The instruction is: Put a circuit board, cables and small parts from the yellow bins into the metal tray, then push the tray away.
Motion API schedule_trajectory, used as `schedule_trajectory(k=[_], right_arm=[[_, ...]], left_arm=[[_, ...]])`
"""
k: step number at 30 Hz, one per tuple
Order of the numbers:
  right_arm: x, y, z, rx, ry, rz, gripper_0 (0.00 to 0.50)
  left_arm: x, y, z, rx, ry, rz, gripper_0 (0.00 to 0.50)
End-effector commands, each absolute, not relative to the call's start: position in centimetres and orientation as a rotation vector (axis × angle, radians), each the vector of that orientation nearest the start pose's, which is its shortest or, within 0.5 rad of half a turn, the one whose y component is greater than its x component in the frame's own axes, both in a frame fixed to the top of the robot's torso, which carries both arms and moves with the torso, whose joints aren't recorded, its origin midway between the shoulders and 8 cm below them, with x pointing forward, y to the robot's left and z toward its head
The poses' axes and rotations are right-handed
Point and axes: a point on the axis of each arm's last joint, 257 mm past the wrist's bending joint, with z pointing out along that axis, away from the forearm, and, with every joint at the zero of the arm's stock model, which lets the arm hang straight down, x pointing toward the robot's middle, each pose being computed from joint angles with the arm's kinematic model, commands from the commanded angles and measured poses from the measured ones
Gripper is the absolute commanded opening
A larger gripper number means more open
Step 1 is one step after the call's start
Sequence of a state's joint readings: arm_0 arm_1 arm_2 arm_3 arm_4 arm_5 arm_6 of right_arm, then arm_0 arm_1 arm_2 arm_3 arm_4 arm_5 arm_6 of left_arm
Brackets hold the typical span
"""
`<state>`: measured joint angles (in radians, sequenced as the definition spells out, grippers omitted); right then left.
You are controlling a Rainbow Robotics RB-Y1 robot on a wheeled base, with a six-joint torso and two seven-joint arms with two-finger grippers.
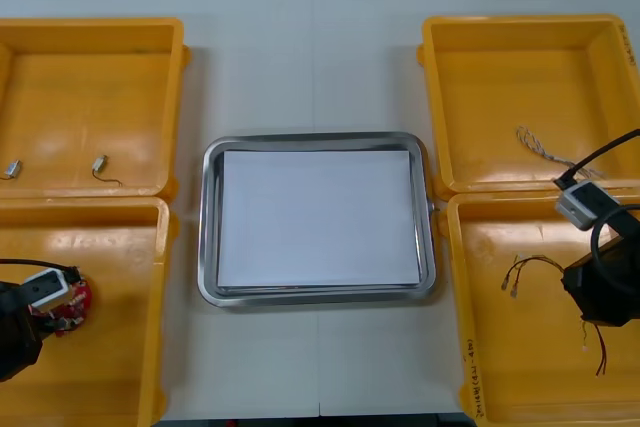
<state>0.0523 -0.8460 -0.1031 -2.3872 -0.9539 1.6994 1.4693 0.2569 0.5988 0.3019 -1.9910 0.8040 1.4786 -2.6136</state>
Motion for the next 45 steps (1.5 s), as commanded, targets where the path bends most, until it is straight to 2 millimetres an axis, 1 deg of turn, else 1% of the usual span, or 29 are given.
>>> schedule_trajectory(k=[1,4,9,14,16,23,25,29,31,36,38,41,42,44,45], right_arm=[[33.1,-27.9,-19.5,-0.505,2.635,0.089,0.0],[33.2,-27.2,-19.1,-0.448,2.663,0.107,0.0],[33.4,-25.9,-18.4,-0.392,2.694,0.117,0.0],[34.1,-23.9,-18.4,-0.325,2.689,0.147,0.0],[34.3,-23.7,-18.3,-0.322,2.688,0.142,0.0],[34.8,-22.9,-18.0,-0.293,2.691,0.168,0.0],[35.1,-22.6,-17.8,-0.282,2.682,0.176,0.0],[35.8,-21.9,-17.2,-0.245,2.655,0.195,0.0],[36.3,-21.5,-17.0,-0.218,2.642,0.209,0.0],[36.9,-21.0,-17.1,-0.162,2.645,0.241,0.0],[37.0,-20.9,-17.1,-0.14,2.641,0.246,0.0],[37.3,-20.7,-17.1,-0.1,2.636,0.258,0.0],[37.3,-20.7,-17.1,-0.092,2.636,0.26,0.0],[37.4,-20.7,-17.2,-0.07,2.638,0.267,0.0],[37.5,-20.6,-17.2,-0.064,2.637,0.271,0.0]], left_arm=[[29.2,40.8,-33.9,1.45,2.408,0.171,0.0],[29.1,40.9,-33.9,1.449,2.41,0.172,0.0],[29.4,41.1,-33.1,1.437,2.402,0.177,0.0],[29.1,41.4,-30.9,1.437,2.398,0.175,0.0],[28.8,41.2,-30.3,1.452,2.396,0.17,0.0],[27.7,41.2,-27.3,1.511,2.389,0.214,0.0],[27.6,41.3,-26.6,1.498,2.4,0.218,0.0],[27.4,41.3,-25.1,1.385,2.463,0.206,0.0],[27.6,41.2,-24.3,1.295,2.5,0.192,0.0],[28.2,40.4,-22.7,1.119,2.572,0.155,0.0],[29.1,40.0,-21.9,1.04,2.579,0.144,0.0],[31.3,39.0,-20.1,0.886,2.567,0.118,0.0],[31.6,38.8,-19.8,0.858,2.567,0.11,0.0],[32.9,37.8,-18.8,0.768,2.561,0.084,0.0],[33.2,37.6,-18.6,0.749,2.563,0.08,0.0]])
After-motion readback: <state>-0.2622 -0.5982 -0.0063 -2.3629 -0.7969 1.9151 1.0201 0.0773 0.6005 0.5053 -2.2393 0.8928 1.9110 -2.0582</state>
